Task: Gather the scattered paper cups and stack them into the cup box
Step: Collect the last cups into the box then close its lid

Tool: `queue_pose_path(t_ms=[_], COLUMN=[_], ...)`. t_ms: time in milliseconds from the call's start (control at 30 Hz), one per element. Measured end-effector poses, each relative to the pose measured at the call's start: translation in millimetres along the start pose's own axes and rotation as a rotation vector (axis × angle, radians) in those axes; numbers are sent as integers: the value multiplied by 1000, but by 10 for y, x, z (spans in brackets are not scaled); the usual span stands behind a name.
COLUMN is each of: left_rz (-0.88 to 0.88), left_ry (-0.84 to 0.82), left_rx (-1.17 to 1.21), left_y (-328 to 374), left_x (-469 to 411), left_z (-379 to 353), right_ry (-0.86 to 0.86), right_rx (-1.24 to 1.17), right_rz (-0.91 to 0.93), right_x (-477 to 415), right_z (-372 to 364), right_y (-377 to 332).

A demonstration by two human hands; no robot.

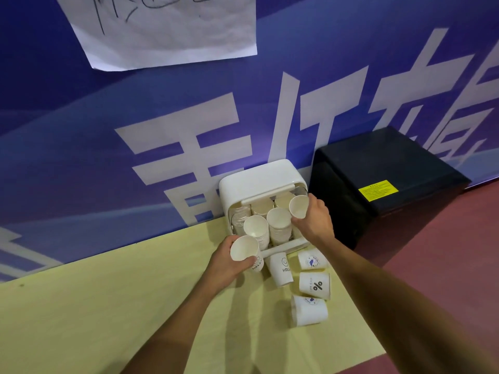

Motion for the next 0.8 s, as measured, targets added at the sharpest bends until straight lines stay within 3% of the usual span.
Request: queue_pose_path(t_ms=[233, 400, 633, 800], left_rz=[-1, 6, -1, -13], left_ry=[39, 70, 87, 70], left_rx=[65, 102, 125, 100], left_y=[78, 160, 269, 258], left_x=[-28, -19, -1, -57], left_z=[-15, -33, -58, -102], right_ry=[-56, -12, -369, -416], right_rx=[37, -9, -250, -315], right_rz=[20, 159, 308, 344], right_x=[81, 340, 691, 781], right_z=[-73, -142, -445, -556], right_y=[88, -22, -233, -268])
Point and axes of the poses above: each hand's wrist, its own x-axis away from the middle knuckle, its own z-axis out of the back of the hand, y = z × x, the point moved 2 cm from there along -x, towards the middle knuckle, and after that the axes turned 15 degrees about -y, right-handed, at the moved point
